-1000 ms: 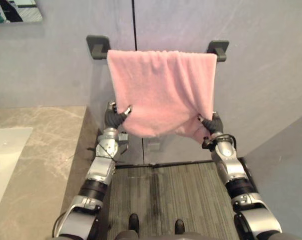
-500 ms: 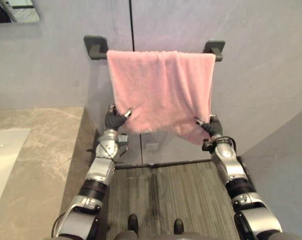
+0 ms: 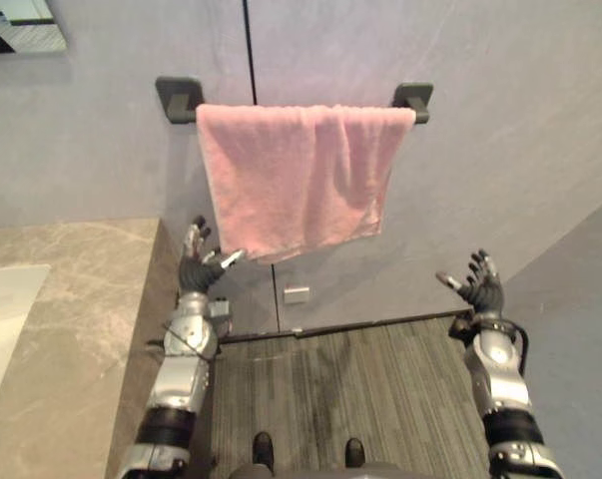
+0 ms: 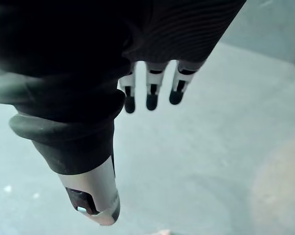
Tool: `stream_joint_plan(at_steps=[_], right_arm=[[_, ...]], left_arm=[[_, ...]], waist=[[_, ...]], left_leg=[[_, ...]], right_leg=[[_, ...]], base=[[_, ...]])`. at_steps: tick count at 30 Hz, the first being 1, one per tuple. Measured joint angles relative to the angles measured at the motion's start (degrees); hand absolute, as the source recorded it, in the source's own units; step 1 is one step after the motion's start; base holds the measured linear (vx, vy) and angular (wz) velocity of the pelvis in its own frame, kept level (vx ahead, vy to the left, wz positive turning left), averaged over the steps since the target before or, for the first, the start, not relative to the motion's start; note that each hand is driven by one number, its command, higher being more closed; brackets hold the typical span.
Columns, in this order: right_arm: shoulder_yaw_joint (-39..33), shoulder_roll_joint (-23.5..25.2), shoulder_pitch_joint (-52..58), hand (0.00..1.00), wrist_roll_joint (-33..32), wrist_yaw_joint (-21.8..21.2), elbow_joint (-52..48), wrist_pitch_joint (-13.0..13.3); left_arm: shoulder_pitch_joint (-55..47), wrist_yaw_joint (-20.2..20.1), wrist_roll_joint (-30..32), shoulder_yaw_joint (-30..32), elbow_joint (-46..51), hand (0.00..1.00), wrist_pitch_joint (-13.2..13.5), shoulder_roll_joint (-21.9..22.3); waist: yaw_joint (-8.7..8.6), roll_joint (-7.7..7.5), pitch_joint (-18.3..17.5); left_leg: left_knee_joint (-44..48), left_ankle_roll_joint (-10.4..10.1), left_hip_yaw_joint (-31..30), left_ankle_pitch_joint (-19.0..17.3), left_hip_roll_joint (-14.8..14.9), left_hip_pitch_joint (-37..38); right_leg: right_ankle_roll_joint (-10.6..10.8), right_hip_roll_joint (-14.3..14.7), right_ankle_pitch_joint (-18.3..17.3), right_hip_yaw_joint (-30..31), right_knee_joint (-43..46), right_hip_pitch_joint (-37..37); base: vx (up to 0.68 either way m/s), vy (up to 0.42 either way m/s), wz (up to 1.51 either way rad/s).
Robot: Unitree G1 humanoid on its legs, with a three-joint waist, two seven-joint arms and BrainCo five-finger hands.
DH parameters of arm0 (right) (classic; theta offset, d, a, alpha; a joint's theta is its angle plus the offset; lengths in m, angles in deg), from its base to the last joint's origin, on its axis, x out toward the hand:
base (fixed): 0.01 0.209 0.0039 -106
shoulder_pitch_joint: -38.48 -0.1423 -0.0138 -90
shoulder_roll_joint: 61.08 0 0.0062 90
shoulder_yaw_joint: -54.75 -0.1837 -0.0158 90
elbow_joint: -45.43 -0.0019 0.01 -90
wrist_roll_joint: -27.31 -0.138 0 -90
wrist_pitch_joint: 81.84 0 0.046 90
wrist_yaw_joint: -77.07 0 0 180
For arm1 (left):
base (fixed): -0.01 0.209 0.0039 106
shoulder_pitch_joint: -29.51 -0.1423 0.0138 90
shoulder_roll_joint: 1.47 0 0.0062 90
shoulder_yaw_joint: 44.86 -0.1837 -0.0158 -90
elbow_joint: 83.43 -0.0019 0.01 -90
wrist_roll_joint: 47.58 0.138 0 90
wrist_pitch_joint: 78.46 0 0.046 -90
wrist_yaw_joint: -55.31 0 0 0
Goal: Organize washtable
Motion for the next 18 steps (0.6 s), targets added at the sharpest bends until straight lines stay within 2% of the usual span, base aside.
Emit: stream_joint_plan(at_steps=[4,8,11,18], right_arm=[[-0.16,2.14,4.61,0.00,1.71,-0.34,-0.02,-0.09],[0.10,4.43,9.15,0.00,2.35,-2.55,0.31,-0.79],[0.83,5.39,11.18,0.00,2.40,-3.00,2.98,-0.86],[1.30,7.21,14.42,0.00,2.39,-4.85,14.03,-1.70]], left_arm=[[-6.50,-2.42,0.00,-0.21,-0.10,0.00,-0.14,1.82],[-12.25,-5.16,-0.12,-1.72,-1.43,0.00,-1.17,3.18],[-14.21,-7.29,-0.05,-3.11,-8.05,0.00,-1.85,3.58],[-16.20,-8.70,1.65,-3.24,-22.93,0.00,-3.85,5.57]], waist=[[-0.02,0.34,-0.34],[0.16,0.53,-0.41],[0.19,1.12,-0.83],[0.22,1.78,-1.35]], left_leg=[[-0.29,-0.28,-0.28,-0.23,-0.03,0.26],[-0.31,-0.38,-1.01,-0.31,-0.08,0.79],[-0.33,-0.30,-1.04,-0.36,-0.18,1.08],[-0.34,-0.48,-0.96,-0.74,-0.10,2.16]], right_leg=[[-0.24,-0.03,-0.29,-0.69,-0.04,0.14],[0.28,-0.07,-0.86,-1.41,-0.20,1.11],[0.25,-0.17,-0.96,-1.44,-0.06,1.37],[0.17,-0.13,-1.36,-1.48,0.17,2.42]], base=[[0.00,0.000,0.02],[-0.02,0.004,0.10],[-0.01,0.003,0.00],[0.00,0.000,0.00]])
